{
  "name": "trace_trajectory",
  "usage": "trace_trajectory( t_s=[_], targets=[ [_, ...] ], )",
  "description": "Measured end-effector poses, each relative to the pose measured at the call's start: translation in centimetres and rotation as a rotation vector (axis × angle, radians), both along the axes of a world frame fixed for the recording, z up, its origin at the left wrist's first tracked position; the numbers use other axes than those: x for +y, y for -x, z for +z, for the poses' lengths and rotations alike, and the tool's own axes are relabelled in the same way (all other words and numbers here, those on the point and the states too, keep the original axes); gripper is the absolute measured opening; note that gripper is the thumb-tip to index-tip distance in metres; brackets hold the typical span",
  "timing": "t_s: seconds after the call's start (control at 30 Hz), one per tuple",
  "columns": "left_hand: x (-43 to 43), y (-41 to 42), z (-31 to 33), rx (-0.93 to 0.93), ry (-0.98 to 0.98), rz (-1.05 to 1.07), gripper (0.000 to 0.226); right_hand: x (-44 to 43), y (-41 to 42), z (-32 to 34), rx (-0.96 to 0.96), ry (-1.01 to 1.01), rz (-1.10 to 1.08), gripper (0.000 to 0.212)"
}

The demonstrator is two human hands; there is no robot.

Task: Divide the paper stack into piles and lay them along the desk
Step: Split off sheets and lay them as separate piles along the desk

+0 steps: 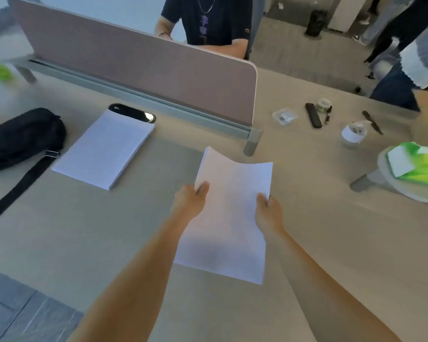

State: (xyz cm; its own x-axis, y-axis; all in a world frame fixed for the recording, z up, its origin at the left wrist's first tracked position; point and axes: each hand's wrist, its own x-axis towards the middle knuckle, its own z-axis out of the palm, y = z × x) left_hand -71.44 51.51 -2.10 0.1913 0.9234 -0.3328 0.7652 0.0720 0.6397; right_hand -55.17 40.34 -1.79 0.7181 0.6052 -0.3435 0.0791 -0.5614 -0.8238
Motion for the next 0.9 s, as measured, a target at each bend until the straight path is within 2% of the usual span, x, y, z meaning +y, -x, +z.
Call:
trace_trajectory(
  t_s=[0.2,0.47,0.67,0.9],
  targets=[
    [2.8,-2.9,-3.8,0.012,0.113,-0.064,0.065,2.1,-1.7,-3.3,-0.002,0.086,-0.122,0.035],
    [4.5,-7.8,-5.3,0.029,0.177,-0.192,0.062,3.6,-6.2,-5.3,-0.045,0.165,-0.182,0.035],
    [4.4,-11.1,-6.1,0.025,0.175,-0.264,0.056,3.6,-9.1,-7.0,-0.046,0.296,-0.207,0.053],
    [4.4,-12.0,-5.8,0.203,0.207,-0.276,0.072,3.1,-10.8,-6.4,-0.093,0.412,-0.16,0.059]
  ],
)
